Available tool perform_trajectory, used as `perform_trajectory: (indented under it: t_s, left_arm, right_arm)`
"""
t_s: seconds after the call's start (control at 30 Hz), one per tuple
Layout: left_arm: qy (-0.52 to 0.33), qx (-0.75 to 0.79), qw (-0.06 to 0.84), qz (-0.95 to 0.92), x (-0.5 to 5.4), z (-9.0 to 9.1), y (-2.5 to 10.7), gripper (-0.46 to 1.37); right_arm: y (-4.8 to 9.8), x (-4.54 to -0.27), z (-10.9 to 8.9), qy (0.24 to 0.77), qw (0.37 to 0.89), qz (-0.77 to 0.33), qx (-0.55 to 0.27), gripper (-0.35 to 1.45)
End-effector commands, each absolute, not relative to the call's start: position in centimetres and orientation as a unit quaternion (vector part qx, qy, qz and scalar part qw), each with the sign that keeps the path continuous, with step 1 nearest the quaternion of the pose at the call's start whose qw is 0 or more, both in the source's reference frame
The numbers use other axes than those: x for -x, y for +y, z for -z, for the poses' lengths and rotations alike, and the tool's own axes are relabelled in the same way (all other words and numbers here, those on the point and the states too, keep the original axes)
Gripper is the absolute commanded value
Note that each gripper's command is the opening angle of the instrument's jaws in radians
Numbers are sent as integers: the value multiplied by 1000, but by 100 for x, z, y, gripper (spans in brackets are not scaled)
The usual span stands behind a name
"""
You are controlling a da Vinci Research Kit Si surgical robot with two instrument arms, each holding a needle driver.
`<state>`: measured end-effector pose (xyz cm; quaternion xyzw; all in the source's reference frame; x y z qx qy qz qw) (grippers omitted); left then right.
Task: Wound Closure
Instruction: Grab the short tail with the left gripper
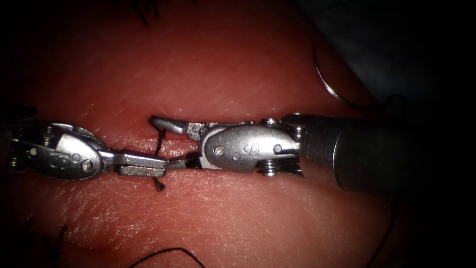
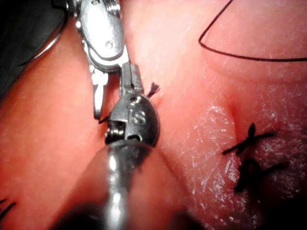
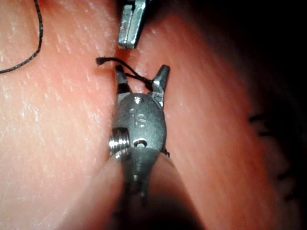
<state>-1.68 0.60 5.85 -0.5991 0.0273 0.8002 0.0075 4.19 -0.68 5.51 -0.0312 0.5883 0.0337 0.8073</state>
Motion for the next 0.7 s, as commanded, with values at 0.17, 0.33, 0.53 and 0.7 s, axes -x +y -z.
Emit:
perform_trajectory:
  t_s: [0.17, 0.33, 0.53, 0.7]
  left_arm:
    - [20, 597, 15, -802, 167, -581, 58, -35]
    - [27, 587, 30, -808, 166, -577, 57, -35]
    - [54, 575, 18, -816, 166, -576, 56, -35]
    - [64, 569, 14, -819, 163, -578, 51, -35]
  right_arm:
    - [-68, -416, -550, 589, 807, -32, 28, 123]
    - [-67, -409, -550, 590, 806, -30, 26, 121]
    - [-66, -394, -549, 578, 815, -32, 31, 121]
    - [-66, -380, -548, 565, 824, -35, 37, 121]
